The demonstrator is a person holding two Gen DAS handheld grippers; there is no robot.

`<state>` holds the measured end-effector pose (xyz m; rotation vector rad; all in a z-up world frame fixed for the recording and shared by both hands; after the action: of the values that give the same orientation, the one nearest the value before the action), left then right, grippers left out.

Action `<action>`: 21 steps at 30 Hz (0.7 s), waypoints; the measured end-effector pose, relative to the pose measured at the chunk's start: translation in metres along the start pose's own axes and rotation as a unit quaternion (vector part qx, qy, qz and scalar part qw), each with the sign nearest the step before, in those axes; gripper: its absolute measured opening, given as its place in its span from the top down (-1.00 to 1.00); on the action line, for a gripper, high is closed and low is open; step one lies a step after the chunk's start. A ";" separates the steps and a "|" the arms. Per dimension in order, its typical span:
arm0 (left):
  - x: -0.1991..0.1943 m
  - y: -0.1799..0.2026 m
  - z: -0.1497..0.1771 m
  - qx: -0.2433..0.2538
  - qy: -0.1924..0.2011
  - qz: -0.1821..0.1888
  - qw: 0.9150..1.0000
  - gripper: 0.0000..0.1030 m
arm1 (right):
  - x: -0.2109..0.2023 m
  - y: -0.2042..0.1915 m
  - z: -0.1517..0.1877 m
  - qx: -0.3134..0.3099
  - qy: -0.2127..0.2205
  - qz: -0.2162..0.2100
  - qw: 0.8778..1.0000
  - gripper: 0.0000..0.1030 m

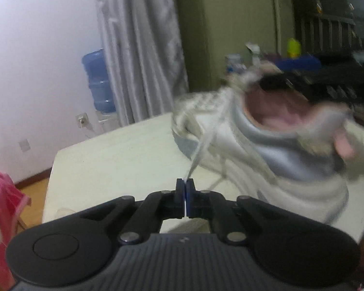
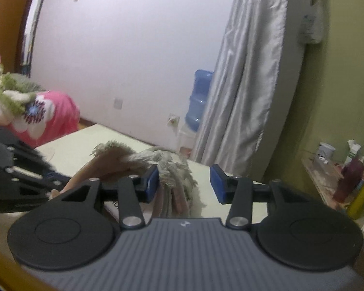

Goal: Lace up shoes with both hands

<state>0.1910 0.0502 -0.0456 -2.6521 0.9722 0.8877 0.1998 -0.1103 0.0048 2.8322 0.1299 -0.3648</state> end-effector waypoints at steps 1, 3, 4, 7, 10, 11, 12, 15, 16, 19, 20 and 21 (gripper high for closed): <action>-0.001 0.001 0.002 -0.001 -0.004 0.000 1.000 0.97 | 0.000 0.001 0.002 0.008 0.003 0.005 1.000 0.17; -0.003 0.002 0.005 -0.003 -0.011 -0.001 1.000 0.97 | 0.001 0.002 0.005 0.023 0.008 0.013 1.000 0.17; -0.004 0.002 0.007 -0.004 -0.015 -0.001 1.000 0.97 | 0.002 0.003 0.007 0.028 0.010 0.016 0.999 0.17; -0.008 0.004 0.012 -0.007 -0.026 -0.002 1.000 0.91 | 0.000 0.005 0.009 0.032 0.011 0.027 0.999 0.15; -0.042 0.002 0.010 -0.051 0.029 0.012 0.998 0.64 | -0.003 0.007 0.008 0.029 0.006 0.026 0.999 0.10; -0.055 0.001 0.006 -0.067 0.058 0.014 0.996 0.53 | -0.004 0.009 0.009 0.032 0.004 0.020 0.999 0.10; -0.065 -0.001 0.001 -0.085 0.088 0.020 0.992 0.34 | -0.004 0.011 0.010 0.035 0.001 0.014 0.999 0.08; -0.077 -0.006 -0.023 -0.129 0.158 0.049 0.978 0.10 | -0.004 0.014 0.011 0.039 -0.014 -0.003 0.999 0.05; -0.070 -0.005 -0.035 -0.126 0.153 0.060 0.978 0.10 | -0.005 0.014 0.010 0.038 -0.017 -0.005 0.999 0.04; -0.036 0.001 -0.052 -0.109 0.116 0.060 0.985 0.22 | -0.006 0.012 0.009 0.023 -0.026 -0.005 0.999 0.05; -0.025 0.006 -0.052 -0.098 0.095 0.044 0.990 0.44 | -0.007 0.012 0.010 0.023 -0.027 0.000 0.999 0.05; -0.017 0.010 -0.048 -0.077 0.086 0.025 0.993 0.37 | -0.007 0.012 0.010 0.023 -0.029 0.004 0.999 0.05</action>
<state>0.1974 0.0344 0.0034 -2.8869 1.0518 0.7852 0.1920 -0.1249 0.0003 2.8636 0.0988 -0.4526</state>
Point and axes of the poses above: each gripper's, at about its wrist camera, not at the fingertips, and x roughly the way its jaws point, y to its right, z to its underside, the point moved 2 cm from there along x, roughly the way its jaws point, and after that the axes turned 15 degrees about z, right-handed, at the moved point
